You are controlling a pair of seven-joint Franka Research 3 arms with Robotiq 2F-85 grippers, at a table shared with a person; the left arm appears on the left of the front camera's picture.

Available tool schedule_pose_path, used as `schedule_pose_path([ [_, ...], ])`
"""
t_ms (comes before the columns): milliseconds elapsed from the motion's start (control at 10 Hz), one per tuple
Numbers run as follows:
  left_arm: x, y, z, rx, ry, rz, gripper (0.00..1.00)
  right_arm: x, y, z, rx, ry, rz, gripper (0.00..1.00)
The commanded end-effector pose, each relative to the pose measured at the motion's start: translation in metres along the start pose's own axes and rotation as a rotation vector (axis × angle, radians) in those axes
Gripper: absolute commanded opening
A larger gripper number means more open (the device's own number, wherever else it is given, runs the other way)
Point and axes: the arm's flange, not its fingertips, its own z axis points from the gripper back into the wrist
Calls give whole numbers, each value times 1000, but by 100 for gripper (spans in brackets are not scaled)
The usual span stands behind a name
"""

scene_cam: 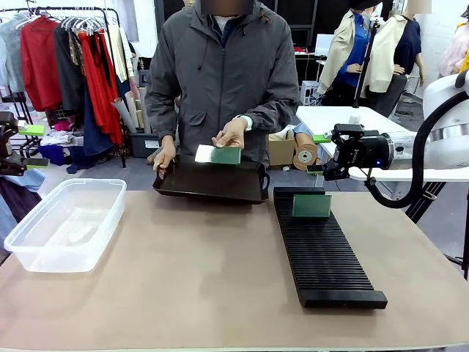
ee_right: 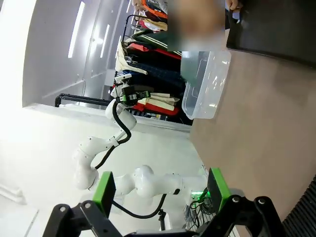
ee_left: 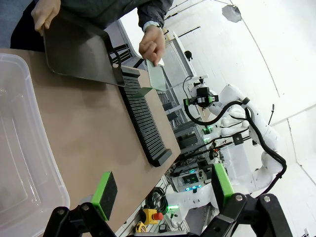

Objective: Sort PCBs into racks and boxes based on the side picked up.
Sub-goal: Pick up the Blank PCB handed by the Human.

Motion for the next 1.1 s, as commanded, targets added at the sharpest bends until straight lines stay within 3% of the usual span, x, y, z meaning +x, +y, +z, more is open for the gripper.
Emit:
schedule_pose_path([
  [0,0,-1,1,0,4,2,100,1,1,-2,-11,-4,12,100],
  [600,0,-1,1,0,4,2,100,0,0,0,0,0,0,100],
  [1000,0,-1,1,0,4,2,100,39,-14,-36,-16,42,23,100],
])
